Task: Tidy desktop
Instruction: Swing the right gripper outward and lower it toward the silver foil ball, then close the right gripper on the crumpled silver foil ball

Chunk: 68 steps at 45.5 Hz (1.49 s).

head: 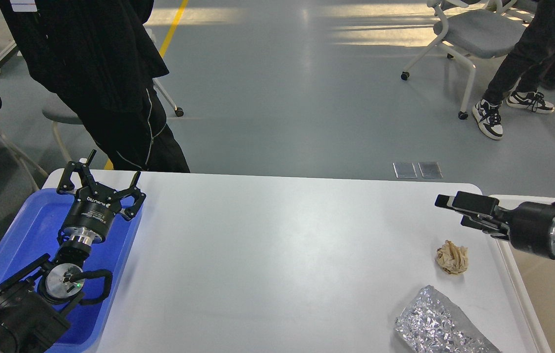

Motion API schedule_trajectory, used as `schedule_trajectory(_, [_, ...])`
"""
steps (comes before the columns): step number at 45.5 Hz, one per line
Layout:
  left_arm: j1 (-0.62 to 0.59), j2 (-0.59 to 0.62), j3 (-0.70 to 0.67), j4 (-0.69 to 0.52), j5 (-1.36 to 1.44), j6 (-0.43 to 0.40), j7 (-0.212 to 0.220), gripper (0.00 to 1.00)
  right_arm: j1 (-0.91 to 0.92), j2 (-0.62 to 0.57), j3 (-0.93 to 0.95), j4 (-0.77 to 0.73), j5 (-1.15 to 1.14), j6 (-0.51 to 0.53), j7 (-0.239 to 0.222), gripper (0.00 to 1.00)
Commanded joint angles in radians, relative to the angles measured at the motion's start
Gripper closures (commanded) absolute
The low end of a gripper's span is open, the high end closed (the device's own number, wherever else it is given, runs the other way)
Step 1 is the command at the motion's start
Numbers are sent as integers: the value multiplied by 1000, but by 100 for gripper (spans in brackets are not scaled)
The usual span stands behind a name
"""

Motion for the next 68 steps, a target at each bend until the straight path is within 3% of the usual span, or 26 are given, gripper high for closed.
schedule_trajectory(1, [0, 0, 0, 0, 0, 0, 0, 0, -14, -33, -60, 50, -269, 1, 6, 0])
schedule_trajectory(7, [0, 0, 0, 0, 2, 0, 0, 0, -40, -45, -124, 50, -404, -19, 12, 1])
schedule_trajectory(18, [-1, 0, 2, 0, 2, 0, 0, 0, -155, -32, -163, 44, -598, -174, 13, 1])
schedule_trajectory(24, [0, 0, 2, 0, 2, 0, 0, 0, -289, -21, -164, 38, -714, -281, 45, 0])
schedule_trajectory(33, [-1, 0, 2, 0, 2, 0, 0, 0, -355, 15, -166, -46, -773, -389, 53, 0])
schedule_trajectory(46, [-1, 0, 2, 0, 2, 0, 0, 0, -381, 85, -158, -117, -758, -406, 53, 0])
schedule_trajectory(55, [-1, 0, 2, 0, 2, 0, 0, 0, -396, 199, -146, -263, -750, -450, 55, 0])
schedule_trajectory(68, [-1, 0, 2, 0, 2, 0, 0, 0, -389, 234, -144, -336, -713, -487, 55, 0])
